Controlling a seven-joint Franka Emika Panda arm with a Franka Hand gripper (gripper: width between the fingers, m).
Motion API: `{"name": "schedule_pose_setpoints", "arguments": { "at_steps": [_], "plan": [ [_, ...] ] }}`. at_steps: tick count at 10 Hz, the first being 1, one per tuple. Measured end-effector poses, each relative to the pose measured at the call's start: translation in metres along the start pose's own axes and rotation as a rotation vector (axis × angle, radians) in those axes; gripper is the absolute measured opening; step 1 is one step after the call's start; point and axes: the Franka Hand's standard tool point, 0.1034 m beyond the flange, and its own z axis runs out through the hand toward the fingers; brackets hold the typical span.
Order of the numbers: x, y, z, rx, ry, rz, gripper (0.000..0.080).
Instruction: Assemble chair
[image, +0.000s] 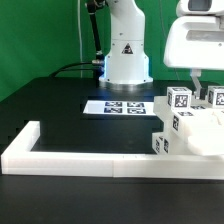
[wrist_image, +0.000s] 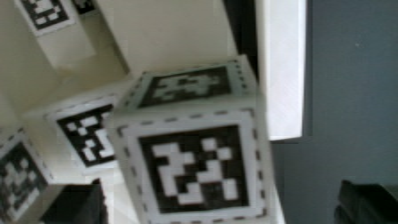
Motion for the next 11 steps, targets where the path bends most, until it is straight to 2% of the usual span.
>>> {"name": "schedule_pose_setpoints", "arguments": {
  "at_steps": [2, 4, 6, 11],
  "plan": [
    [0.000, 0.005, 0.001, -0.003, 0.000, -0.051, 0.0649],
    [0.000, 0.009, 0.000, -0.001, 0.001, 0.007, 0.0649],
    [-0.010, 0.012, 0.000, 0.003, 0.001, 0.026, 0.0649],
    [-0.013, 0.006, 0.000, 0.009, 0.003, 0.036, 0.0649]
  ]
}}
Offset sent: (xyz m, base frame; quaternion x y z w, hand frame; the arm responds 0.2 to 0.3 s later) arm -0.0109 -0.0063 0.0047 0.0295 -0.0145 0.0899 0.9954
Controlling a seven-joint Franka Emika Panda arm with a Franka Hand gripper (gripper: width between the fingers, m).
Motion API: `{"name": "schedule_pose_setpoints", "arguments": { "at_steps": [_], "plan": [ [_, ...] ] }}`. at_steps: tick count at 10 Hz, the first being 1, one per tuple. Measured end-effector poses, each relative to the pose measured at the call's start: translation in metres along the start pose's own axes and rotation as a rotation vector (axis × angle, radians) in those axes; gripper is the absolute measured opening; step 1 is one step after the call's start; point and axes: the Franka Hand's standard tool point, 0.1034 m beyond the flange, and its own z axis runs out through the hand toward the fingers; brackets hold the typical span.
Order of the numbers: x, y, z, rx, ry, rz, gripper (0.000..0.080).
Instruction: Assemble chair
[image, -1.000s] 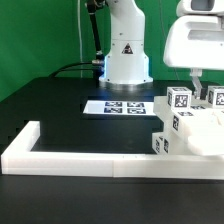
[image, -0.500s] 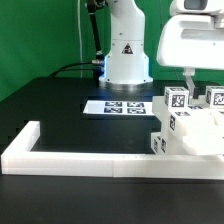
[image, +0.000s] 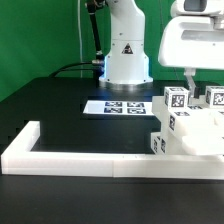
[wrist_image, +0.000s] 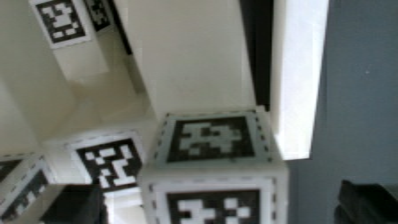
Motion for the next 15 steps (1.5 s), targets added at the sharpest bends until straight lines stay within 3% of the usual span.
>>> {"name": "schedule_pose_setpoints", "arguments": {
  "at_steps": [1, 3, 4, 5, 8, 11, 15],
  "plan": [
    [0.0002, 0.0008, 0.0002, 0.000, 0.002, 0.001, 0.0649],
    [0.0002, 0.0017, 0.0006, -0.001, 0.001, 0.002, 0.0385],
    [0.0002, 0.0019, 0.0007, -0.001, 0.001, 0.003, 0.0385],
    [0.0002, 0.0021, 0.0008, -0.001, 0.001, 0.003, 0.0285],
    [0.0003, 0.0023, 0.0009, -0.001, 0.001, 0.043, 0.0285],
    [0.0023, 0.0074, 0.0017, -0.006, -0.002, 0.304, 0.0285],
    [0.0033, 0.0083, 0.0022, 0.010, -0.003, 0.719, 0.0287]
  ]
}}
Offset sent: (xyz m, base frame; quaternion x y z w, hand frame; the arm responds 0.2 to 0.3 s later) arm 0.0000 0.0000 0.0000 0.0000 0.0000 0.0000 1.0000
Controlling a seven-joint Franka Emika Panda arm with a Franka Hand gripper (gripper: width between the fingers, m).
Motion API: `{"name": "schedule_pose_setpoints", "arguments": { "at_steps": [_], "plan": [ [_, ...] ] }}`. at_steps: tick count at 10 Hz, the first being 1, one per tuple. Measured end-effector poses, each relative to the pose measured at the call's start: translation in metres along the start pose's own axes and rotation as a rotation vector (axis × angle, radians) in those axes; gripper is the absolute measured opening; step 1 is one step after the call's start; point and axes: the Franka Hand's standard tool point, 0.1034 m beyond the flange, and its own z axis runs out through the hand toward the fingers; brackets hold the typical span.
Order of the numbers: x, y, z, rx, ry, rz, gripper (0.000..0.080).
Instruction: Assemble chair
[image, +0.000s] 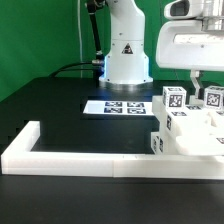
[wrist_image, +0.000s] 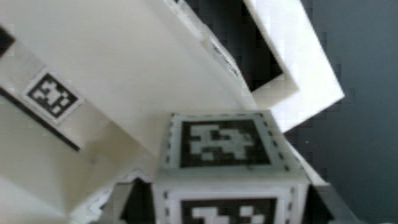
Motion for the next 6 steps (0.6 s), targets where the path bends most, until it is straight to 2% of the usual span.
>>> {"name": "schedule_pose_setpoints", "arguments": {
  "at_steps": [1, 6],
  "plan": [
    [-0.0003, -0.0005, -0.0003, 0.007, -0.007, 0.179, 0.0287],
    [0.0001, -0.0006, -0.0005, 0.016, -0.023, 0.559, 0.0287]
  ]
}}
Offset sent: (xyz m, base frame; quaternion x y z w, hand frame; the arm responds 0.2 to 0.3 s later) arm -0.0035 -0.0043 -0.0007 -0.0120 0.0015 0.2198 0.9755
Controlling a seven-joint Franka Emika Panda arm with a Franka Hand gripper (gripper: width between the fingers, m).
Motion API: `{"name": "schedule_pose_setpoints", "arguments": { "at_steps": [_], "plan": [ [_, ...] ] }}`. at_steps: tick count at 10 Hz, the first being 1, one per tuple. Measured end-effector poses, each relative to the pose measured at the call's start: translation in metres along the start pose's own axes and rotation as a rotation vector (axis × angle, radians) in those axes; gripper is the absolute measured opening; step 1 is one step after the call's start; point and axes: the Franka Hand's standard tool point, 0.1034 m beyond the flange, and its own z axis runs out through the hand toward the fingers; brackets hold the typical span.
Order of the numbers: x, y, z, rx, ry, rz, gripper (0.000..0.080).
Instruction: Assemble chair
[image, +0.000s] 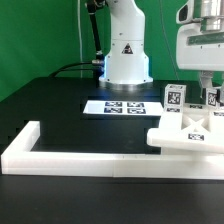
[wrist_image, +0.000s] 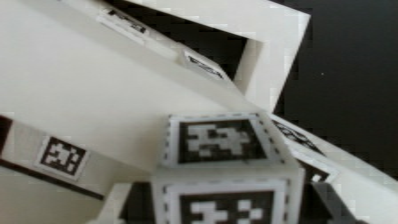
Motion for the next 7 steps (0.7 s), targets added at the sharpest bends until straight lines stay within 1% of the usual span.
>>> {"name": "schedule_pose_setpoints", "arguments": {
  "at_steps": [3, 4, 5, 6, 7],
  "plan": [
    [-0.0001, 0.0003, 0.0005, -0.001, 0.001, 0.014, 0.0301],
    [-0.0005, 0.0005, 0.0006, -0.002, 0.000, -0.053, 0.0476],
    [-0.0009, 0.0017, 0.0009, -0.011, -0.003, -0.102, 0.0607],
    [-0.0017, 0.0029, 0.0016, -0.021, -0.002, -0.219, 0.0607],
    [-0.0035, 0.0030, 0.0021, -0.023, 0.001, -0.374, 0.0640]
  ]
}}
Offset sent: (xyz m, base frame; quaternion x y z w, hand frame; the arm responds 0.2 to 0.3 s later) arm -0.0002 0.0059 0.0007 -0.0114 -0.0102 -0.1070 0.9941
